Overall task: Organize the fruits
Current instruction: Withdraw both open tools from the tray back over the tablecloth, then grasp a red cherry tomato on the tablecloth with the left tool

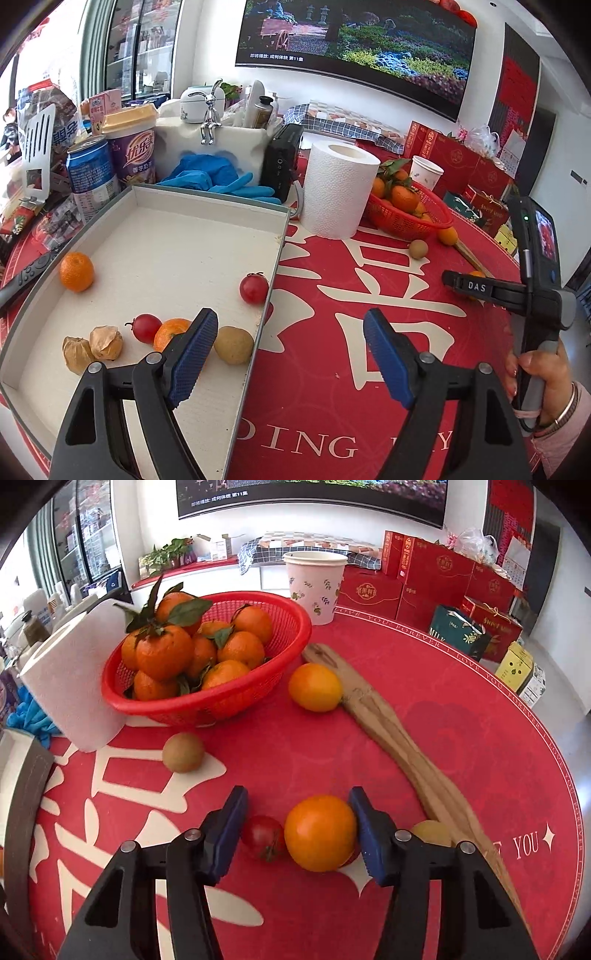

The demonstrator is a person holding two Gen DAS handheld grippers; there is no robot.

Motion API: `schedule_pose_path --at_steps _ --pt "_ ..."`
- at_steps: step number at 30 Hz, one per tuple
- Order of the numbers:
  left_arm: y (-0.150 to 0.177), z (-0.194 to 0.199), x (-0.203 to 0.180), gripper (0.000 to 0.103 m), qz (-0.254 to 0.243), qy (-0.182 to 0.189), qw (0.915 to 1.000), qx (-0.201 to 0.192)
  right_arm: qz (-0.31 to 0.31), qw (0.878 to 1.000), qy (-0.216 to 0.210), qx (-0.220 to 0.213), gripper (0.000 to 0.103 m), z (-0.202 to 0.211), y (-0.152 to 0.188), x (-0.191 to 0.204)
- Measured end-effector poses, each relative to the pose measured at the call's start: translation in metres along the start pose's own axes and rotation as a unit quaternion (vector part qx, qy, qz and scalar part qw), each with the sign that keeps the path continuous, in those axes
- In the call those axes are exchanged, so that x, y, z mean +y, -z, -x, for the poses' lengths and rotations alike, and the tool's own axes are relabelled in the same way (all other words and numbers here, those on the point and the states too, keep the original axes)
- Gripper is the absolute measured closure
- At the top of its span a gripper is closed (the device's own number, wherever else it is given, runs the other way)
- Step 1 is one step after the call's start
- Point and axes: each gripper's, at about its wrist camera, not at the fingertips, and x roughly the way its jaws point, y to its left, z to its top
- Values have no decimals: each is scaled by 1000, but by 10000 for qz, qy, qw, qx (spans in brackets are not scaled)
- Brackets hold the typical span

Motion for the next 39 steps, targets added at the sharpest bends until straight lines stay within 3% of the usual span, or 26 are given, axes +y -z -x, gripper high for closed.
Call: schedule_pose_path --at_steps 5,7,9,10,14,19,25,29,33,39 --pt "5 -3 -7 19 -109 70 9999 113 400 9973 -605 148 45 35 43 22" --pt "8 -6 -13 19 -192 91 9996 171 497 9959 -739 157 41 44 55 26" --pt "11 -8 -18 19 -288 97 9993 217 342 9969 -702 -99 10 58 61 19" --pt "13 -9 -21 19 -348 34 9992 205 197 9973 -639 -314 7 66 62 11" --pt "14 -9 -25 18 -478 -62 9987 187 -351 9962 -396 -698 7 88 67 -26" --pt "12 -6 -28 18 -530 -33 9985 131 -877 9944 -361 -473 7 84 80 -63" --pt "29 21 -54 18 -1201 815 9894 -2 -1108 9916 -560 -354 6 77 101 -77" --pt "56 11 -81 18 -1832 889 9778 486 -1184 9899 -670 -409 4 78 101 -79" --pt "75 1 -98 18 -2070 860 9702 915 -1235 9884 -762 -444 1 77 101 -80" --pt "75 3 -99 27 -1967 793 9731 905 -1133 9908 -623 -397 1 75 99 -75"
